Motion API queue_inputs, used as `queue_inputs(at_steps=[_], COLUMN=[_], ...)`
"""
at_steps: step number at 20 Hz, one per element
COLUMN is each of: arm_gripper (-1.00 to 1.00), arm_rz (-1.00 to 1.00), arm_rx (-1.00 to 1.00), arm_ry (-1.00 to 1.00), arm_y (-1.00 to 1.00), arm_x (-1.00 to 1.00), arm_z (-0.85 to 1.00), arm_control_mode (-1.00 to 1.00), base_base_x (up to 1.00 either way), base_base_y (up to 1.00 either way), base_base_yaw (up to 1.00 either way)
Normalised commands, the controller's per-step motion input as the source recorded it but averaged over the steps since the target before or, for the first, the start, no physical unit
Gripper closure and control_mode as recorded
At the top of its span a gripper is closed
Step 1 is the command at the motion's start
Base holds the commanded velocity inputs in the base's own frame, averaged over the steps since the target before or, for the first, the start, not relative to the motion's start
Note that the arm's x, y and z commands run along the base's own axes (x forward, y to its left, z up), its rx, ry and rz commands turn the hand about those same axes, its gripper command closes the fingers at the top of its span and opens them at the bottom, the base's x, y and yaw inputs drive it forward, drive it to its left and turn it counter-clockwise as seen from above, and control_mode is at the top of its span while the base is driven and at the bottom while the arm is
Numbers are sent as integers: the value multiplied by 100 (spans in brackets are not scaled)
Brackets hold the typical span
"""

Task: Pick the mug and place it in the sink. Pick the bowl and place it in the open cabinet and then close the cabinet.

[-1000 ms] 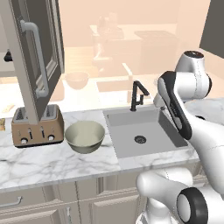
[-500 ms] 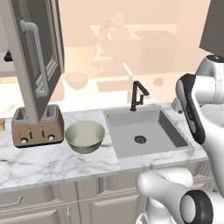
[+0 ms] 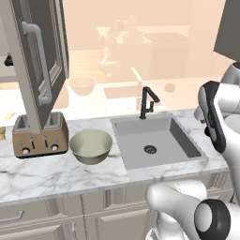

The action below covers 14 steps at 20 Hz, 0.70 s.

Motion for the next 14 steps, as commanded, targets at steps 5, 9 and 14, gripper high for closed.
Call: queue_inputs(at_steps=[5,9,14], arm_gripper=[-100,-100,-100], arm_rz=[-8,-10,-8], arm_rx=[4,1,1], arm_ry=[0,0,0], arm_y=[-24,-45,-56], arm_x=[0,0,0], arm_z=[-20,-33,-29], arm_control_mode=[-100,-100,-100], base_base_x=[0,0,0], base_base_y=[0,0,0], base_base_yaw=[0,0,0])
